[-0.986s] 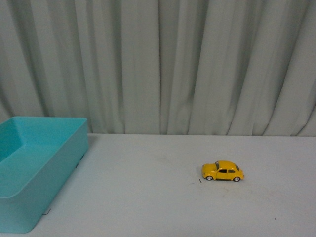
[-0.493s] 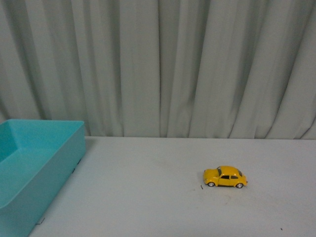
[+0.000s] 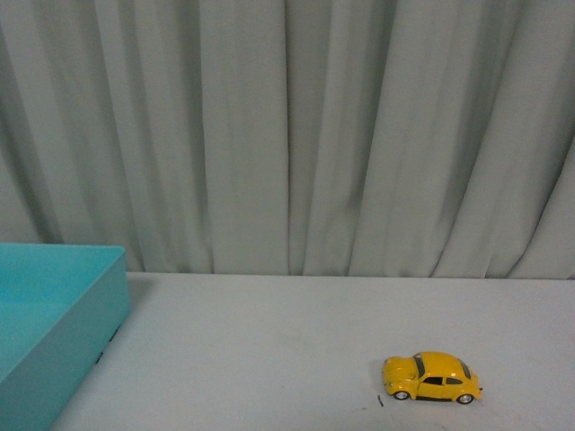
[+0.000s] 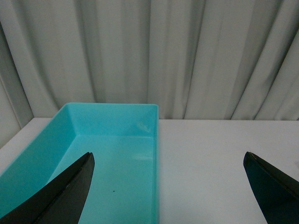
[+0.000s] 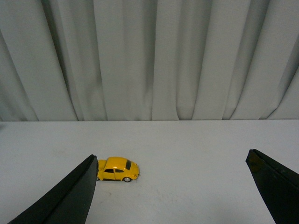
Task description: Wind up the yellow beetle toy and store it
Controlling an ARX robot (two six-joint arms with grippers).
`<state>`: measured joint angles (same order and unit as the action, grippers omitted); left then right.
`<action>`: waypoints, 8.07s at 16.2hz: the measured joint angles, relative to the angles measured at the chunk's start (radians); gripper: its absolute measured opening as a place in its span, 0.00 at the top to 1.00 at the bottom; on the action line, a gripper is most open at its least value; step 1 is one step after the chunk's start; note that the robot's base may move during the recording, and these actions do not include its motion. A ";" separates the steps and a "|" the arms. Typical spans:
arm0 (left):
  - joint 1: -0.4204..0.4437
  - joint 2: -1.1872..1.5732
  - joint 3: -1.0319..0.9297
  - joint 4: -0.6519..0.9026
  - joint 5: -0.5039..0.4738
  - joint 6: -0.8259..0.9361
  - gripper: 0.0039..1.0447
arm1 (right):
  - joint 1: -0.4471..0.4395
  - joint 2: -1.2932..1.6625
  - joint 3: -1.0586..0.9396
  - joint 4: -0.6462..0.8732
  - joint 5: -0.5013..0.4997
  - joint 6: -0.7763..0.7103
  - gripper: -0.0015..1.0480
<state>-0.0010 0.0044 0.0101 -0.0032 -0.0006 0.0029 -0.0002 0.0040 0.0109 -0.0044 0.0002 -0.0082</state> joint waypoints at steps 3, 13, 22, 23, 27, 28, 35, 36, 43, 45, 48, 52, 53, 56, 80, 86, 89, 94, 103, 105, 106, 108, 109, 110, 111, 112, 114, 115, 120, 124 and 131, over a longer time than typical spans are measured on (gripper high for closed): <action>0.000 0.000 0.000 0.000 0.000 0.000 0.06 | 0.000 0.000 0.000 0.000 0.000 0.000 0.06; 0.000 0.000 0.000 0.000 0.000 0.000 0.06 | 0.000 0.000 0.000 0.000 0.000 0.000 0.06; 0.000 0.000 0.000 0.000 0.000 0.000 0.06 | -0.624 1.181 0.198 0.959 -0.427 0.040 0.06; 0.000 0.000 0.000 0.000 0.000 0.000 0.06 | -0.626 1.212 0.210 0.983 -0.428 0.037 0.06; 0.000 0.000 0.000 0.000 0.001 0.000 0.06 | -0.560 1.592 0.383 1.082 -0.441 -0.005 0.06; 0.000 0.000 0.000 0.000 0.000 0.000 0.06 | -0.499 1.687 0.468 1.055 -0.438 -0.014 0.06; 0.000 0.000 0.000 0.000 0.000 0.000 0.06 | -0.139 2.084 1.357 0.184 -0.853 -0.546 0.06; 0.000 0.000 0.000 0.000 0.000 0.000 0.06 | -0.125 2.088 1.418 0.033 -0.873 -0.668 0.06; 0.000 0.000 0.000 0.000 0.000 0.000 0.06 | -0.068 2.314 1.666 -0.723 -0.750 -1.521 0.06; 0.000 0.000 0.000 0.000 0.000 0.000 0.06 | -0.058 2.357 1.687 -0.773 -0.728 -1.561 0.06; 0.000 0.000 0.000 0.000 0.000 0.000 0.06 | -0.043 2.395 1.706 -0.845 -0.708 -1.609 0.06; 0.000 0.000 0.000 0.000 0.000 0.000 0.06 | -0.038 2.424 1.743 -0.833 -0.657 -1.651 0.06; 0.000 0.000 0.000 0.000 0.000 0.000 0.06 | -0.038 2.443 1.748 -0.830 -0.645 -1.651 0.06; 0.000 0.000 0.000 0.000 0.000 0.000 0.06 | -0.038 2.468 1.751 -0.832 -0.620 -1.650 0.06; 0.000 0.000 0.000 0.000 0.000 0.000 0.06 | -0.187 2.359 1.512 -0.683 -0.626 -1.656 0.61; 0.000 0.000 0.000 0.000 0.000 0.000 0.06 | -0.241 2.321 1.430 -0.660 -0.630 -1.686 0.61; 0.000 0.000 0.000 0.000 0.000 0.000 0.06 | -0.311 2.279 1.337 -0.635 -0.633 -1.711 0.61; 0.000 0.000 0.000 0.000 0.000 0.000 0.06 | -0.454 2.221 1.180 -0.607 -0.652 -1.725 0.61; 0.000 0.000 0.000 0.000 0.002 0.000 0.06 | -0.512 2.232 1.181 -0.671 -0.606 -1.758 0.25; 0.000 0.000 0.000 0.000 0.001 0.000 0.06 | -0.510 2.231 1.175 -0.671 -0.605 -1.768 0.07; 0.000 0.000 0.000 0.000 0.000 0.000 0.06 | -0.510 2.231 1.175 -0.669 -0.605 -1.771 0.06; 0.000 0.000 0.000 0.000 0.000 0.000 0.06 | -0.508 2.230 1.174 -0.667 -0.605 -1.774 0.07; 0.000 0.000 0.000 0.000 0.001 0.000 0.06 | -0.504 2.229 1.174 -0.665 -0.605 -1.774 0.07; 0.000 0.000 0.000 0.000 0.001 0.000 0.06 | -0.504 2.228 1.174 -0.666 -0.600 -1.774 0.07; 0.000 0.000 0.000 0.000 0.000 0.000 0.06 | -0.504 2.227 1.174 -0.665 -0.598 -1.774 0.07; 0.000 0.000 0.000 0.000 0.000 0.000 0.06 | -0.504 2.227 1.174 -0.665 -0.598 -1.774 0.07; 0.000 0.000 0.000 0.000 0.001 0.000 0.06 | -0.504 2.224 1.165 -0.646 -0.603 -1.774 0.07; 0.000 0.000 0.000 0.000 0.001 0.000 0.06 | -0.502 2.215 1.150 -0.607 -0.625 -1.763 0.07; 0.000 0.000 0.000 0.000 0.000 0.000 0.06 | -0.395 1.922 0.945 -0.392 -0.919 -1.618 0.07; 0.000 0.000 0.000 0.000 0.000 0.000 0.06 | -0.408 1.677 1.077 -0.411 -1.040 -1.475 0.07; 0.000 0.000 0.000 0.000 0.000 0.000 0.06 | -0.405 1.695 1.070 -0.258 -0.975 -1.401 0.07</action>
<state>-0.0010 0.0044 0.0101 -0.0032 -0.0006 0.0029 -0.4049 1.6989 1.0813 -0.2623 -0.9745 -1.4090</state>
